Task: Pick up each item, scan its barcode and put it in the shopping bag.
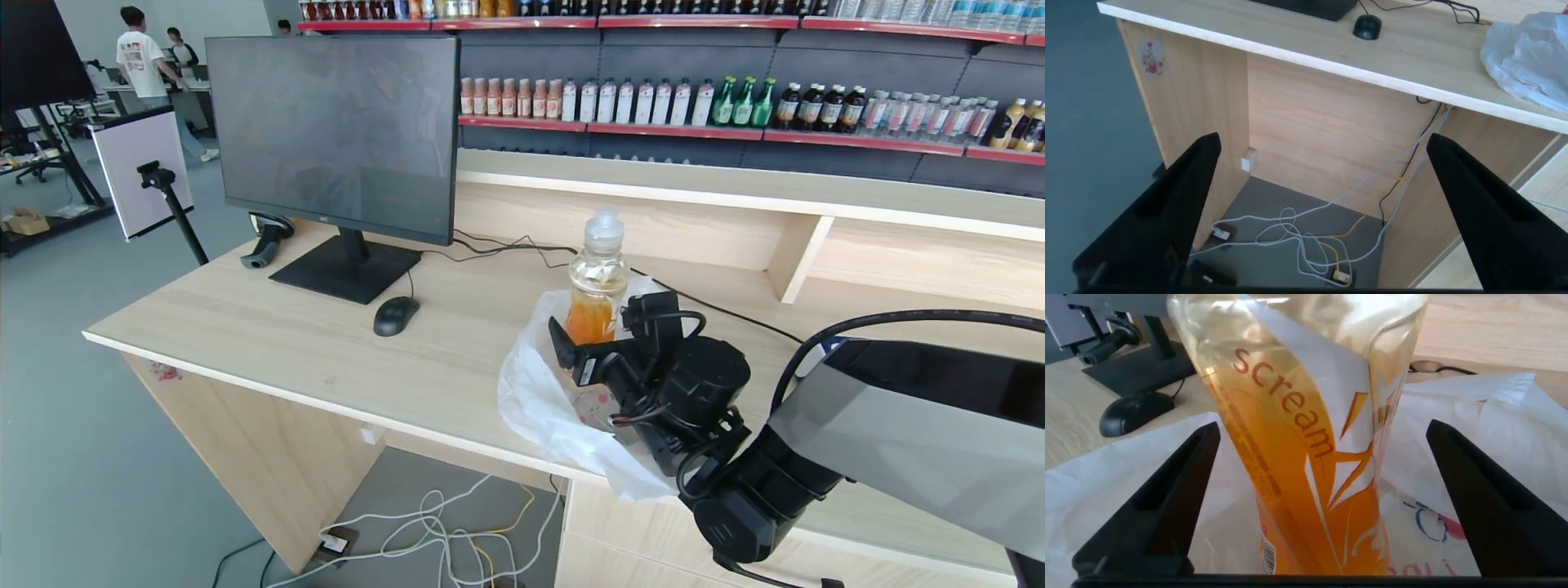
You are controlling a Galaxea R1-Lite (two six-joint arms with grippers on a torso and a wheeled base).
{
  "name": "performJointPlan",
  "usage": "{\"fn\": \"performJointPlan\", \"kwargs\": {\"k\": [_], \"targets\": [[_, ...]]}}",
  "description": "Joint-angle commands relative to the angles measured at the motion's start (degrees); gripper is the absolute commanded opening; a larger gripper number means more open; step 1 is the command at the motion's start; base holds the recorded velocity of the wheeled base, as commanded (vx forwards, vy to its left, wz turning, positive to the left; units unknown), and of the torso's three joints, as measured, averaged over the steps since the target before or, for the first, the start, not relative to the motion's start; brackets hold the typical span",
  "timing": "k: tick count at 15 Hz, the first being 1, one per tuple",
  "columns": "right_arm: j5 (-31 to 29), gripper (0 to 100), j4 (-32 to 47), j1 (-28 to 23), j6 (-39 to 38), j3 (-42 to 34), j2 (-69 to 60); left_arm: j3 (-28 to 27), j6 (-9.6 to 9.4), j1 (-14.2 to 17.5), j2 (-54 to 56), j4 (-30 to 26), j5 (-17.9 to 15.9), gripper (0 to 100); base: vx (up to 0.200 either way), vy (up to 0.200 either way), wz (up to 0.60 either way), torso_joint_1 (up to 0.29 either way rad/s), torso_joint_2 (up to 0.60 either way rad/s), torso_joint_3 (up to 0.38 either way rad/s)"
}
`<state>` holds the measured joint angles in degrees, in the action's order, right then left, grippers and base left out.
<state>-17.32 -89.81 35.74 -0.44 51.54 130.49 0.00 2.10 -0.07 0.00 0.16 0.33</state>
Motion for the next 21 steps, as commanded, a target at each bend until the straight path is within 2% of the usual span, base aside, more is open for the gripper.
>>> {"fn": "performJointPlan", "kwargs": {"k": [1,10,19,21], "targets": [[0.0,100,-0.2,0.1,0.0,-0.7,-0.7,0.0,0.01,0.0,0.0,0.0,0.0,100,0.000,0.000,0.00,0.000,0.00,0.000],[-0.2,100,-0.2,0.9,-0.1,-8.2,-5.1,0.0,0.01,0.0,0.0,0.0,0.0,100,0.000,0.000,0.00,0.000,0.00,0.000],[-0.2,100,-0.2,0.7,-1.2,-10.2,-13.3,0.0,0.01,0.0,0.0,0.0,0.0,100,0.000,0.000,0.00,0.000,0.00,0.000],[-0.2,100,-0.2,0.3,-1.2,-12.8,-16.5,0.0,0.01,0.0,0.0,0.0,0.0,100,0.000,0.000,0.00,0.000,0.00,0.000]]}}
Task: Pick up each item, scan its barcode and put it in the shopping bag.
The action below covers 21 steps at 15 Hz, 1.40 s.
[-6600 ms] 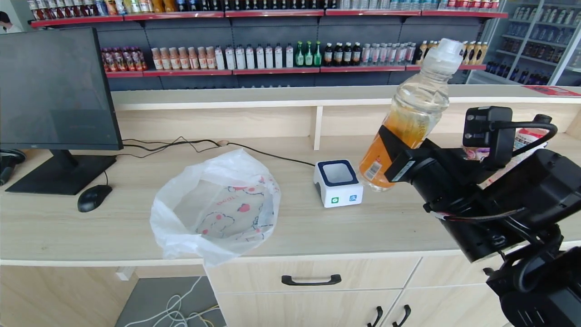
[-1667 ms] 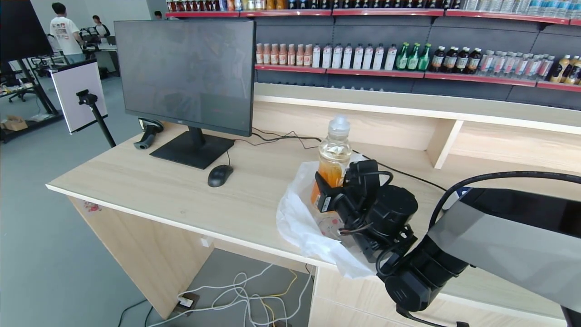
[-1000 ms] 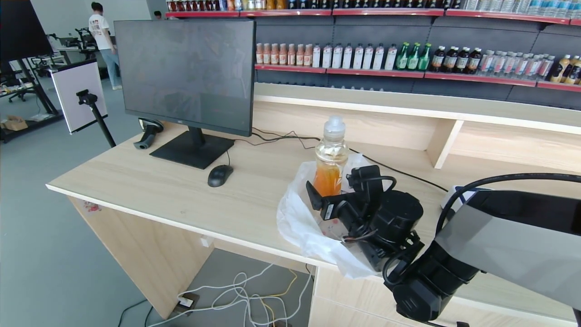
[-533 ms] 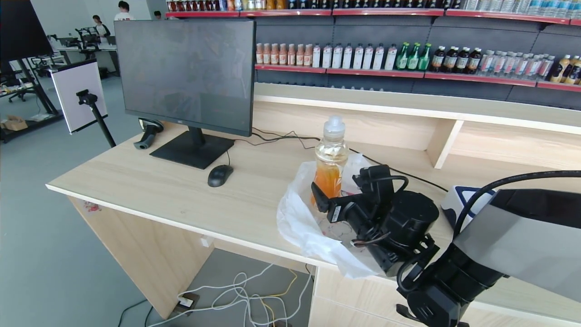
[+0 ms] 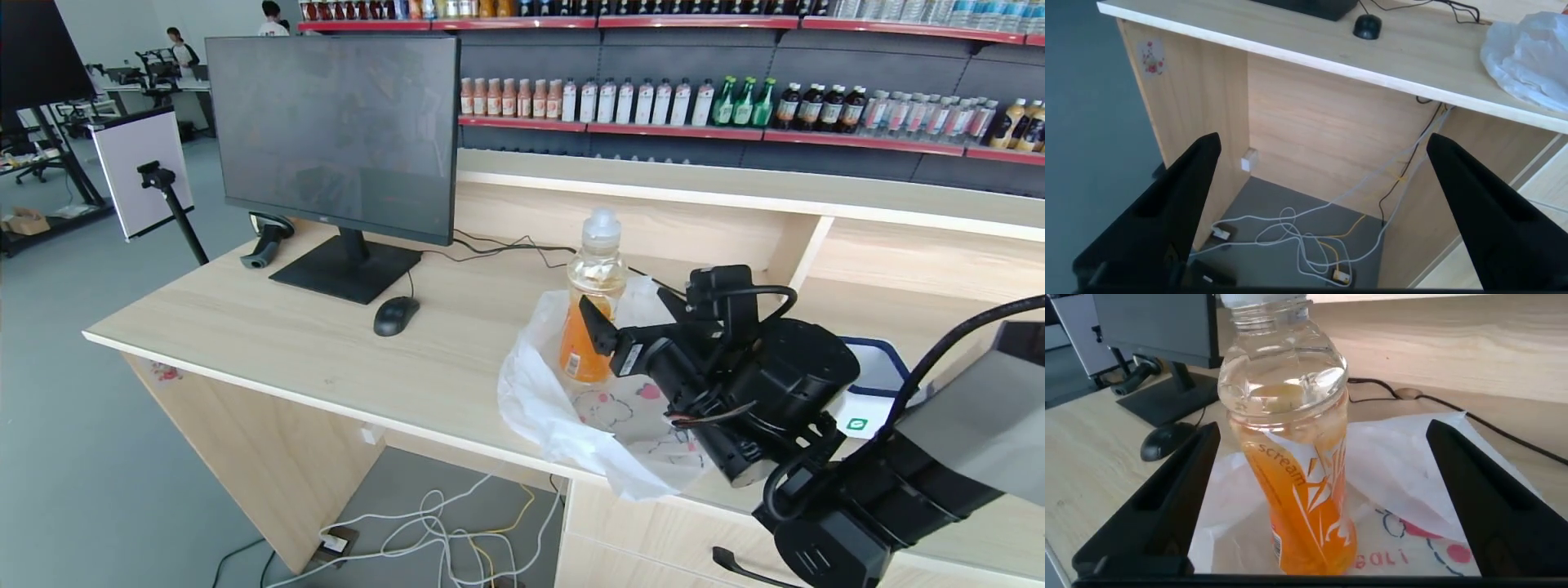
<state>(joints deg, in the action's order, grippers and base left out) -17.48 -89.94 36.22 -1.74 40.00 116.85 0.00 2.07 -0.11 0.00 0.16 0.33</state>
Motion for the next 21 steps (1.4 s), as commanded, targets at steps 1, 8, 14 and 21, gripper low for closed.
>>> {"fn": "performJointPlan", "kwargs": {"k": [1,8,14,21], "targets": [[0.0,100,-0.1,-1.5,0.1,-2.2,-4.5,0.0,0.04,0.0,0.0,0.0,0.0,100,0.000,0.000,0.00,0.000,0.00,0.000],[0.1,100,-0.1,-8.5,0.0,-6.8,-9.4,0.0,-0.05,0.0,0.0,0.0,0.0,100,0.000,0.000,-0.60,0.006,0.00,0.003],[0.1,100,-0.1,-8.2,0.5,-6.9,-11.4,0.0,-0.14,0.0,0.0,0.0,0.0,100,0.000,0.000,-0.20,0.000,0.00,0.001],[0.1,100,-0.1,-4.5,2.0,-12.0,-15.8,0.0,0.04,0.1,0.0,0.0,0.0,100,0.000,-0.114,0.00,-0.001,0.00,0.003]]}}
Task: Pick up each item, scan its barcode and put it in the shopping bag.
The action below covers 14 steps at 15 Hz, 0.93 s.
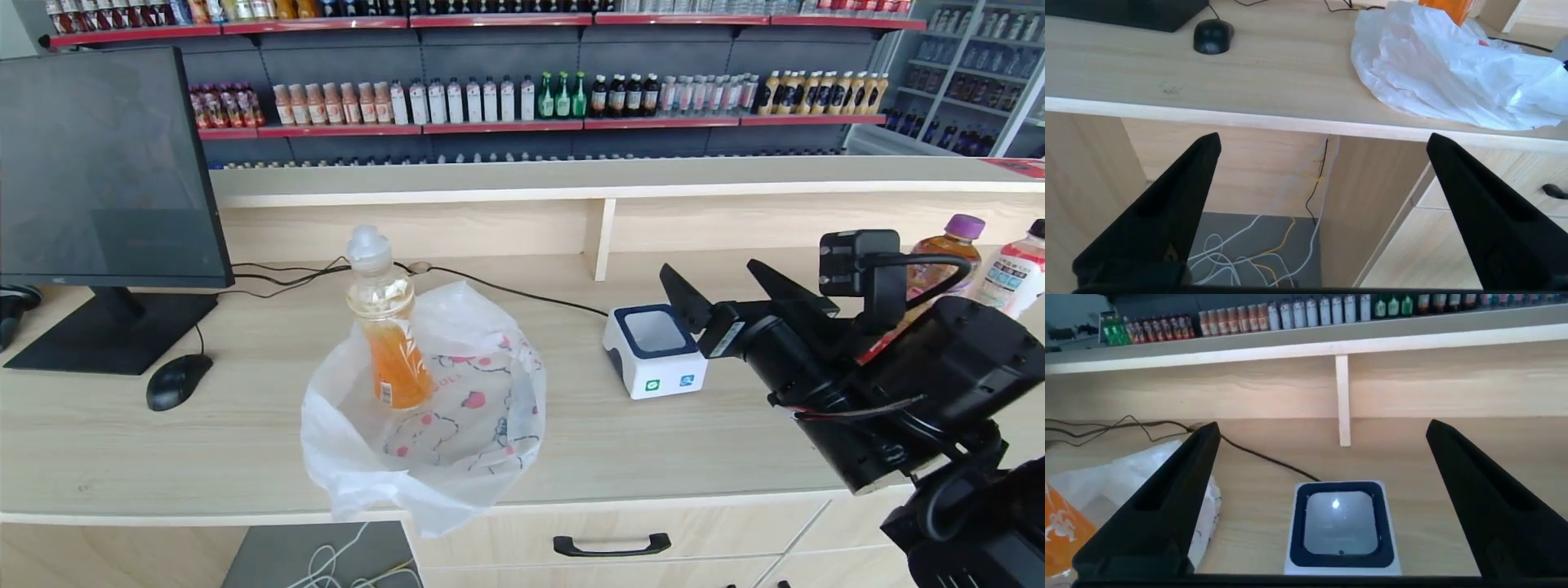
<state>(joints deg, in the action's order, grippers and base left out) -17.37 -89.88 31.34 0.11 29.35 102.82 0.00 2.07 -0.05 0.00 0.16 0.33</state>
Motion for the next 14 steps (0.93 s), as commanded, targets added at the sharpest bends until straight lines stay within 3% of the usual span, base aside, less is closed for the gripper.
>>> {"fn": "performJointPlan", "kwargs": {"k": [1,14], "targets": [[0.0,100,-0.1,0.5,0.2,-4.3,-3.8,0.0,0.04,0.0,-0.1,0.0,0.0,100,0.000,-0.200,0.00,0.007,0.00,-0.002],[0.0,100,-0.1,1.5,0.3,-10.7,-9.4,0.0,0.04,0.0,0.0,0.0,0.0,100,0.000,-0.200,0.00,0.001,0.00,0.001]]}}
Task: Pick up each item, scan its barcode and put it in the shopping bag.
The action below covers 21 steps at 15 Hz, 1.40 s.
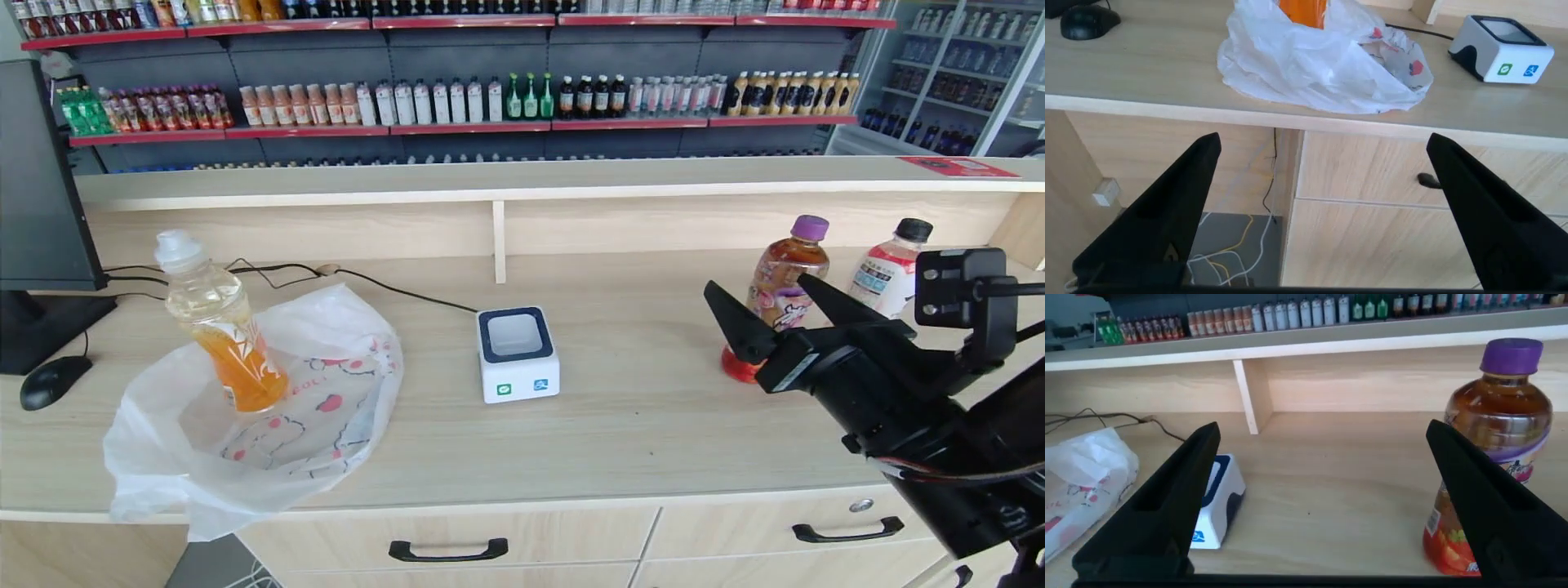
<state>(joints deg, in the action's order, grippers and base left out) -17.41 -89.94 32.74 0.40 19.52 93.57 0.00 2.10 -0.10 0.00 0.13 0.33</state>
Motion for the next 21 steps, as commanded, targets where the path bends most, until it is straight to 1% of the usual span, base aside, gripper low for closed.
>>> {"fn": "performJointPlan", "kwargs": {"k": [1,3,4,6,11,15,18,20,21], "targets": [[0.0,100,-0.1,0.1,0.0,-1.6,0.1,0.0,0.01,0.0,0.0,0.0,0.0,100,0.000,-0.200,0.00,0.002,0.00,0.002],[0.0,100,-0.1,0.6,0.0,-3.4,0.9,0.0,0.01,0.1,0.0,0.0,0.0,100,0.000,-0.200,0.00,0.005,0.00,0.002],[0.0,100,-0.1,1.6,0.0,-4.9,1.1,0.0,-0.08,0.1,0.0,0.0,0.0,100,0.000,-0.200,0.00,0.007,-0.01,0.002],[0.0,100,-0.1,3.6,-0.1,-8.4,1.8,0.0,-0.08,0.0,0.0,0.0,0.0,100,0.000,0.000,0.00,0.000,0.00,0.000],[0.0,100,-0.1,3.3,-0.1,-4.0,6.8,0.0,-0.08,0.0,0.0,0.0,0.0,100,0.000,0.000,0.00,0.000,0.00,0.000],[0.0,100,-0.1,-0.9,-0.1,0.2,11.0,0.0,-0.08,0.0,0.0,0.0,0.0,100,0.000,0.000,0.00,0.000,0.00,0.000],[0.0,100,-0.1,-1.6,0.3,3.1,13.8,0.0,-0.16,0.0,0.0,0.0,0.0,100,0.000,0.000,0.00,0.000,0.00,0.000],[-0.1,100,-0.1,-1.8,0.6,3.1,14.4,0.0,-0.16,0.0,0.0,0.0,0.0,100,0.000,0.000,0.00,0.000,0.00,0.000],[0.0,100,-0.1,-2.7,0.6,3.3,15.3,0.0,-0.16,0.0,0.0,0.0,0.0,100,0.000,0.000,0.00,0.000,0.00,0.000]]}}
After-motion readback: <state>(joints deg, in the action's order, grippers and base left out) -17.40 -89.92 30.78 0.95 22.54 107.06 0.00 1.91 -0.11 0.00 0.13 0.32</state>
